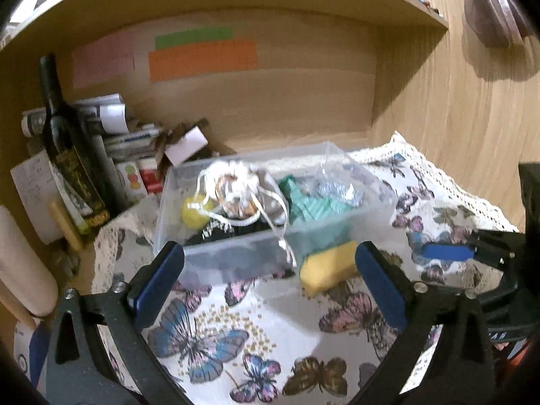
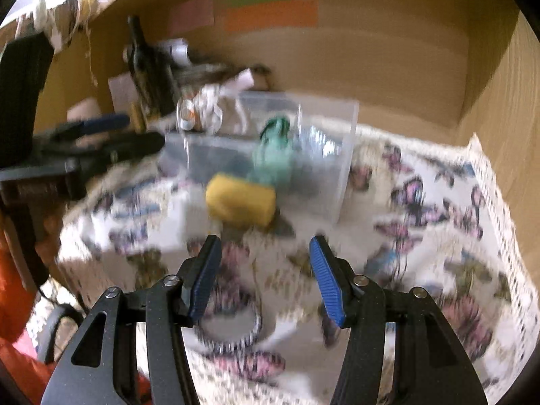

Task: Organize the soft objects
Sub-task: 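Grasp the beaded bracelet with the right tool while the left tool grasps the yellow sponge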

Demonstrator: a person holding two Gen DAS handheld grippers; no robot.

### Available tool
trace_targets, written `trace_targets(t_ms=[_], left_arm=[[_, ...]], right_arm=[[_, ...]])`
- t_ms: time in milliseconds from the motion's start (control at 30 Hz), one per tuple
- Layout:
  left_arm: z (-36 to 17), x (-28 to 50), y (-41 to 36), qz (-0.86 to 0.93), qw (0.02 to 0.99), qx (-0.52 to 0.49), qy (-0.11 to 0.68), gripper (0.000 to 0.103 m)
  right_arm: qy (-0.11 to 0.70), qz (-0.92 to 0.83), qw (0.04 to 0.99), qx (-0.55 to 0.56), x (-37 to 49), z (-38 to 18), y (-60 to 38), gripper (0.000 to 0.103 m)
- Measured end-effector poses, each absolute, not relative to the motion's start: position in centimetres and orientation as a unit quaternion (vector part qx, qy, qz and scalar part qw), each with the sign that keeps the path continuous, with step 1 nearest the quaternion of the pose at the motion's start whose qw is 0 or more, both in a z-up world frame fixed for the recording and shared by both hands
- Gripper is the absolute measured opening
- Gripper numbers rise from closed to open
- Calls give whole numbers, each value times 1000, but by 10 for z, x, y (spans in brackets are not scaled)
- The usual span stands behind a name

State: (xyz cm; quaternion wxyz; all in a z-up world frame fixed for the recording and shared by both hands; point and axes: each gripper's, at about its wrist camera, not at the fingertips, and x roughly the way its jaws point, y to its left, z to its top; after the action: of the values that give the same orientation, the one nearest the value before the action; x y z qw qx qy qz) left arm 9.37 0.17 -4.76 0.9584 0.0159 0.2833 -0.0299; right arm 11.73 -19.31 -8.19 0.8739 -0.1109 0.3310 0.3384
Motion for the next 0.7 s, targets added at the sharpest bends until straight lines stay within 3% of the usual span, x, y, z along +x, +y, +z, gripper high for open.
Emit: trace_targets(t_ms=[100,167,267,333,700], left_arm=[[-57,92,3,-34,953,9,299,103],[-65,92,4,-37,949,5,314,103],[-75,94,2,-38,942,0,333,103],[-79,97,1,-42,938,-7,344,103],[-99,129,-28,-62,918,-11,390,103]], right_arm=[[356,338,860,-139,111,-99,-193,43],[375,340,849,-151,109,-108,-194,31],[372,341,850,-153,105,-112,-197,25],[372,344,849,-148,104,-112,-198,11],[340,315,879,-114,108,-104,-213,6]])
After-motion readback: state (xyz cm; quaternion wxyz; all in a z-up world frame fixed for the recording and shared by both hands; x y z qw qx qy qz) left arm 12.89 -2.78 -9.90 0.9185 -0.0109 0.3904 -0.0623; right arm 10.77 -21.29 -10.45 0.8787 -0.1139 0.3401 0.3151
